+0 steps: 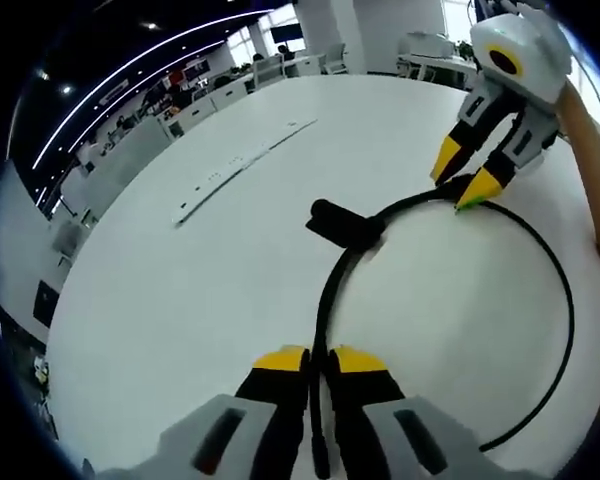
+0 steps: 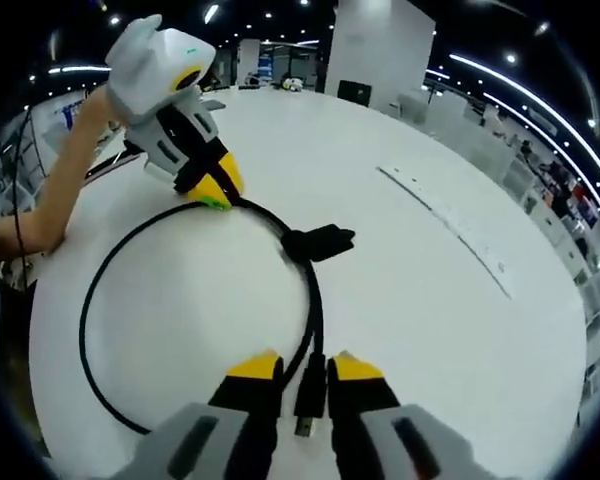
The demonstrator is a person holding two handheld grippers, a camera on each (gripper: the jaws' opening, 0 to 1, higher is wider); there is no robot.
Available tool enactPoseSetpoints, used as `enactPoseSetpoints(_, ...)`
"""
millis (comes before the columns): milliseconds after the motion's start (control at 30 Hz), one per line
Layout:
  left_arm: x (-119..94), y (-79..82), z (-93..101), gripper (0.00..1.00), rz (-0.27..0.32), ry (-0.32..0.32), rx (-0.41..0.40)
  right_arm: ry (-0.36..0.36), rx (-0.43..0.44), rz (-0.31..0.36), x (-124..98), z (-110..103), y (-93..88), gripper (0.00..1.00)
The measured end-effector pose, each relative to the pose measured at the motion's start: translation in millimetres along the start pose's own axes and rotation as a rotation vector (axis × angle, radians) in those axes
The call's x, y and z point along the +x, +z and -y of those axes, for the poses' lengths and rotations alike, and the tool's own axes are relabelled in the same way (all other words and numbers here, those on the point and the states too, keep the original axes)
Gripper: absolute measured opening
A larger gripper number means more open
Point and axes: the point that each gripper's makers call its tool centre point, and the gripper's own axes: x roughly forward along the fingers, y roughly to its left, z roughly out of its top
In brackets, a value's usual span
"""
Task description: Find the charging cable on the desk, coil it up and secure with Velcro.
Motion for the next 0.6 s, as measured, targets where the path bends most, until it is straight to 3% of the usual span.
enactPoseSetpoints(233, 0, 0.4, -1.1, 0.12, 0.008, -0.001, 0.028, -0.011, 0.004, 0.005, -1, 1, -0.3, 0.27)
enactPoseSetpoints(600, -1, 4.3, -10.4, 0.29, 0.040, 0.017, 0.018, -0.039, -0.053, 0.000, -2, 4, 1.8, 0.35)
